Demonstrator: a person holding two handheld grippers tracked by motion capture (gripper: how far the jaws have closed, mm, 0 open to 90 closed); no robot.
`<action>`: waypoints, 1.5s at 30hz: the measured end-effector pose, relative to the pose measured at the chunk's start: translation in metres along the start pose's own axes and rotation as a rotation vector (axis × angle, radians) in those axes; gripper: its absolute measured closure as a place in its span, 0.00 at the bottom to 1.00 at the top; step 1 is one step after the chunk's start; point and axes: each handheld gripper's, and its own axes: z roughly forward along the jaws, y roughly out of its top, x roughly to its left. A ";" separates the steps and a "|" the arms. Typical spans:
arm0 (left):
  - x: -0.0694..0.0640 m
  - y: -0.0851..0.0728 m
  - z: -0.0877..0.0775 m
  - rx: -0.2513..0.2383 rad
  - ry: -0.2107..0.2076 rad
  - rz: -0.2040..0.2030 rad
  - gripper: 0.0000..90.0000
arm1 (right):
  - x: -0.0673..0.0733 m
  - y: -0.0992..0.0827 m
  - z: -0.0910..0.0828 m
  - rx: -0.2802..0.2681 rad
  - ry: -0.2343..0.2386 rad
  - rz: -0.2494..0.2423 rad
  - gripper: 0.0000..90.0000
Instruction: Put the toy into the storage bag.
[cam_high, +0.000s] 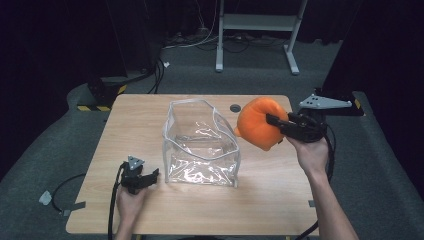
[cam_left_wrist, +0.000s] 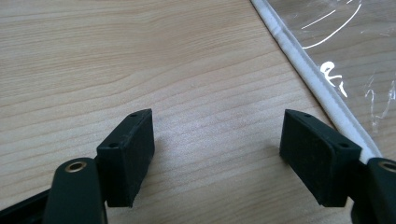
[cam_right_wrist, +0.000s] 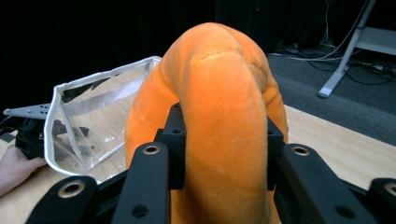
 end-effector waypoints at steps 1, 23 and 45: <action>0.000 0.000 0.000 0.000 0.000 0.000 0.29 | 0.001 0.001 0.000 -0.001 0.003 -0.004 0.74; 0.000 0.000 0.000 0.001 0.000 0.001 0.29 | 0.019 0.020 0.008 -0.009 0.053 -0.044 0.74; 0.000 0.000 0.000 -0.001 0.001 0.001 0.29 | 0.040 0.033 0.025 -0.004 0.122 -0.079 0.73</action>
